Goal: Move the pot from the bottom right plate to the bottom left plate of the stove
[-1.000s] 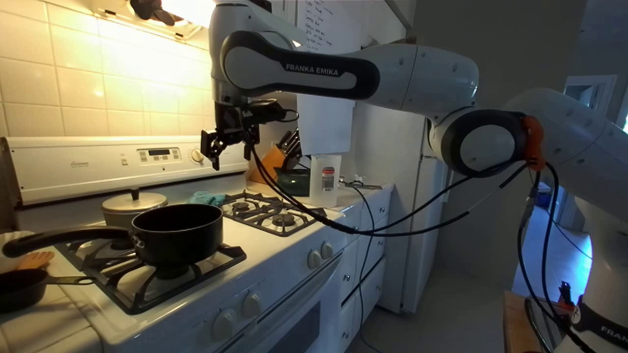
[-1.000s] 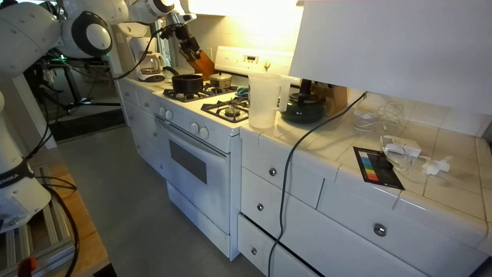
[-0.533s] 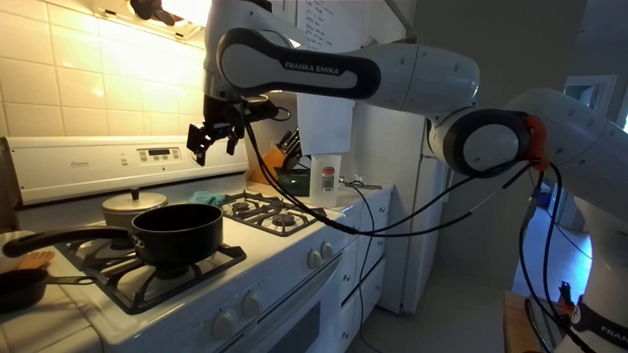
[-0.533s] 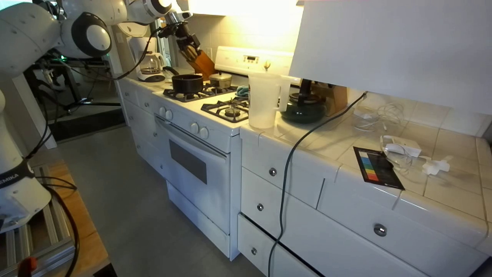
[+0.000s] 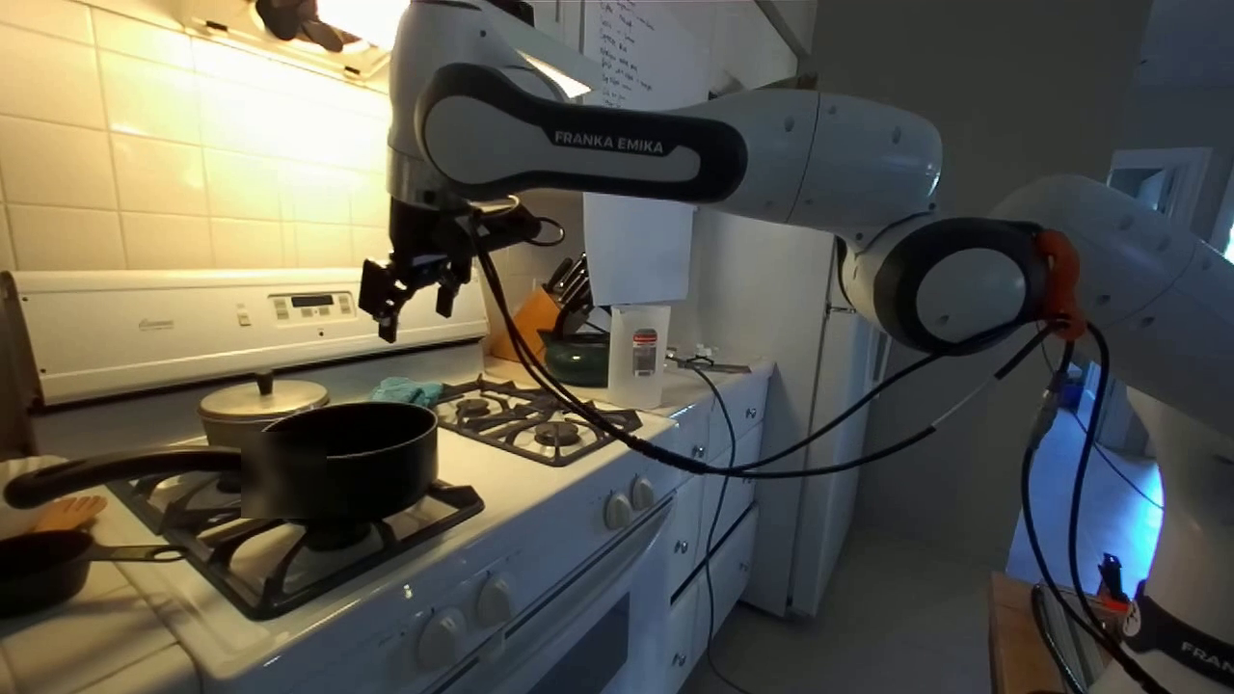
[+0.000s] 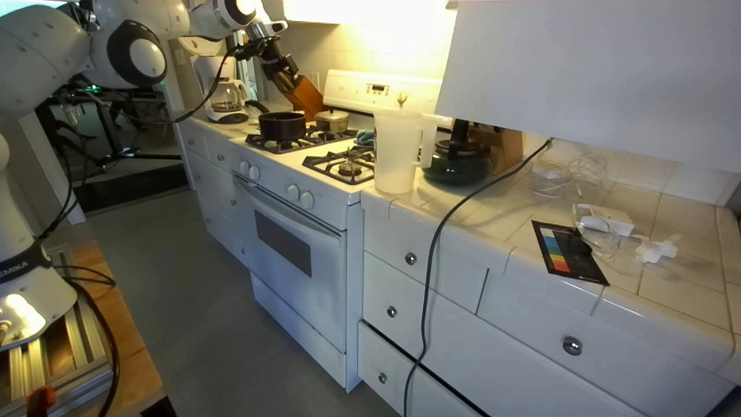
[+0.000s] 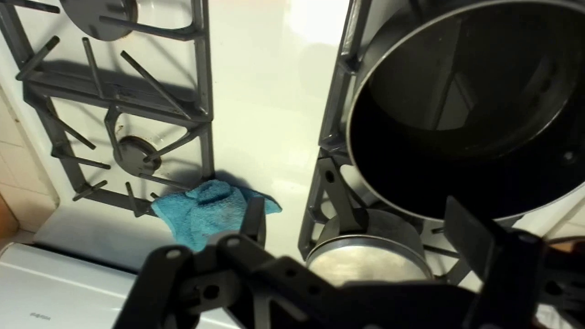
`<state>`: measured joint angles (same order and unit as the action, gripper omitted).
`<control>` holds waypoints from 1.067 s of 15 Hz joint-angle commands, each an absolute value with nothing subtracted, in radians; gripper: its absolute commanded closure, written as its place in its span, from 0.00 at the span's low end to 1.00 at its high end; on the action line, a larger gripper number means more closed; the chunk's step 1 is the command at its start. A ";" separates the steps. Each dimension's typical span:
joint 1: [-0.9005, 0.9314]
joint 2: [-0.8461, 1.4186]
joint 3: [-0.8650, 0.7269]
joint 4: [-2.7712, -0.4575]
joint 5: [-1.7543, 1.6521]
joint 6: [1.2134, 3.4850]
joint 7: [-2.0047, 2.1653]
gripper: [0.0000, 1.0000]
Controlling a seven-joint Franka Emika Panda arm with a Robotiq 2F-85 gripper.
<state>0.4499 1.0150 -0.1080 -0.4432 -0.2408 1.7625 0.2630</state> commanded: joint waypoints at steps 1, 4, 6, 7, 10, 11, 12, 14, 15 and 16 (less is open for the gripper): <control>0.540 1.026 -0.100 -0.459 -0.270 1.738 0.185 0.00; 0.633 1.029 -0.109 -0.448 -0.297 1.729 0.168 0.00; 0.693 1.024 -0.120 -0.444 -0.311 1.717 0.196 0.00; 0.724 1.020 -0.132 -0.442 -0.324 1.707 0.214 0.00; 0.790 1.004 -0.173 -0.439 -0.351 1.633 0.320 0.00; 0.804 0.997 -0.182 -0.439 -0.352 1.593 0.355 0.00; 0.815 0.984 -0.179 -0.443 -0.342 1.540 0.370 0.00; 0.841 0.956 -0.188 -0.456 -0.341 1.389 0.431 0.00; 0.850 0.950 -0.188 -0.455 -0.344 1.331 0.444 0.00; 0.859 0.943 -0.185 -0.455 -0.338 1.262 0.470 0.00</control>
<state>0.8293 0.9777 -0.1790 -0.4382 -0.3286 1.4162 0.4021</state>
